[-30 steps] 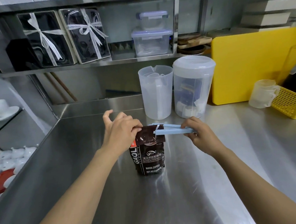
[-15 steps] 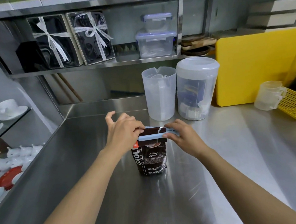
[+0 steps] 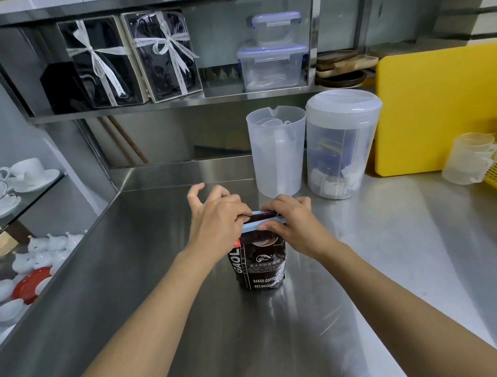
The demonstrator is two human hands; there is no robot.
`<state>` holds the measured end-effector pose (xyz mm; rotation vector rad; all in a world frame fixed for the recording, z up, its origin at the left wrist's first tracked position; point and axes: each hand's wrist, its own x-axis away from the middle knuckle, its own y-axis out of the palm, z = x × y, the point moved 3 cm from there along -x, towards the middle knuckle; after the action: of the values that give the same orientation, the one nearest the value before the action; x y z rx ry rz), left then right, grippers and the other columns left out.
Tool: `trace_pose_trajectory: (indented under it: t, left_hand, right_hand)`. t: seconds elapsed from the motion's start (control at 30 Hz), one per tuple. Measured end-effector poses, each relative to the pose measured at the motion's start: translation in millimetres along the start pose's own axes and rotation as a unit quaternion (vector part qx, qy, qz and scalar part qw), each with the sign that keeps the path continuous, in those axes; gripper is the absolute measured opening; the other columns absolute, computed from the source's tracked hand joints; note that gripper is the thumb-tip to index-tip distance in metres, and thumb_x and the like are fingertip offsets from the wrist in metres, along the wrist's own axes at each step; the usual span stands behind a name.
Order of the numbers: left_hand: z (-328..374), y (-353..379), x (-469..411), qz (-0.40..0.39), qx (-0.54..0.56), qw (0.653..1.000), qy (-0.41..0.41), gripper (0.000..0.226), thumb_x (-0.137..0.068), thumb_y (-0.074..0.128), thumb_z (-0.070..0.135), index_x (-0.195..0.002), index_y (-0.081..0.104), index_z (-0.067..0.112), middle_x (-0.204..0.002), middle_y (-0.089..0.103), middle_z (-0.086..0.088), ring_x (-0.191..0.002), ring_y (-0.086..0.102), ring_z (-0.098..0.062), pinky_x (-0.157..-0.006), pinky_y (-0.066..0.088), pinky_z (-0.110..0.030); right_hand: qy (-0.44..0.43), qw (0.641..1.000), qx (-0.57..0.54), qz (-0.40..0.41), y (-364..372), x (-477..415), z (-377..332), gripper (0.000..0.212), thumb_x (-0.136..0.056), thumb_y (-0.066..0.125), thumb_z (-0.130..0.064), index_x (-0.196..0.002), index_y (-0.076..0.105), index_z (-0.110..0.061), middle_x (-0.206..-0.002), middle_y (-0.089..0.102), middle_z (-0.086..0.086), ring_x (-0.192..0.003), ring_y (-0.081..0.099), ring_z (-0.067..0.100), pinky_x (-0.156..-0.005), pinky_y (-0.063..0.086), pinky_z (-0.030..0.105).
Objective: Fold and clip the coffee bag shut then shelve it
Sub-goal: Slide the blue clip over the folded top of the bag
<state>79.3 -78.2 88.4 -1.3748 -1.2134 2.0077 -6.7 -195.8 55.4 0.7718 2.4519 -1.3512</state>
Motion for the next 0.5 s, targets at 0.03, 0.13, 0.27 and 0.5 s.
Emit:
trace_pose_trajectory:
  t: [0.03, 0.13, 0.27, 0.5]
  left_hand:
    - [0.5, 0.6, 0.2, 0.002, -0.001, 1.000, 0.003, 0.014, -0.081, 0.061, 0.014, -0.080, 0.073, 0.021, -0.075, 0.067, 0.007, -0.093, 0.050, -0.018, -0.104, 0.003, -0.044]
    - [1.5, 2.0, 0.7, 0.016, 0.000, 1.000, 0.011, 0.016, -0.079, 0.060, 0.009, -0.076, 0.073, 0.019, -0.070, 0.067, 0.007, -0.089, 0.051, -0.019, -0.102, 0.001, -0.039]
    - [4.5, 4.8, 0.8, 0.043, -0.001, 0.999, 0.027, 0.018, -0.073, 0.057, 0.008, -0.068, 0.072, 0.016, -0.062, 0.065, 0.007, -0.082, 0.055, -0.019, -0.100, 0.002, -0.035]
    - [9.2, 0.0, 5.1, 0.027, 0.004, 1.000, 0.001, 0.009, -0.080, 0.061, 0.022, -0.078, 0.069, 0.025, -0.078, 0.067, 0.010, -0.096, 0.050, -0.014, -0.102, -0.003, -0.037]
  right_hand:
    - [-0.004, 1.000, 0.001, 0.002, 1.4, -0.9, -1.1, 0.030, -0.081, 0.063, -0.033, -0.102, 0.062, -0.012, -0.090, 0.051, -0.006, -0.088, 0.039, 0.004, -0.076, 0.017, 0.023]
    - [-0.010, 1.000, 0.003, -0.005, 4.2, -3.8, -2.4, 0.030, -0.079, 0.064, -0.033, -0.101, 0.063, -0.012, -0.089, 0.048, -0.009, -0.087, 0.036, 0.001, -0.076, 0.015, 0.025]
    - [-0.008, 1.000, -0.009, -0.018, 5.9, -5.2, -1.9, 0.035, -0.074, 0.068, -0.035, -0.101, 0.064, -0.012, -0.089, 0.050, -0.009, -0.080, 0.035, -0.012, -0.077, 0.015, 0.025]
    - [-0.026, 0.999, 0.032, -0.003, -3.2, -4.8, -0.1, 0.027, -0.077, 0.066, -0.035, -0.093, 0.065, -0.013, -0.095, 0.065, 0.001, -0.088, 0.046, 0.008, -0.077, 0.012, 0.025]
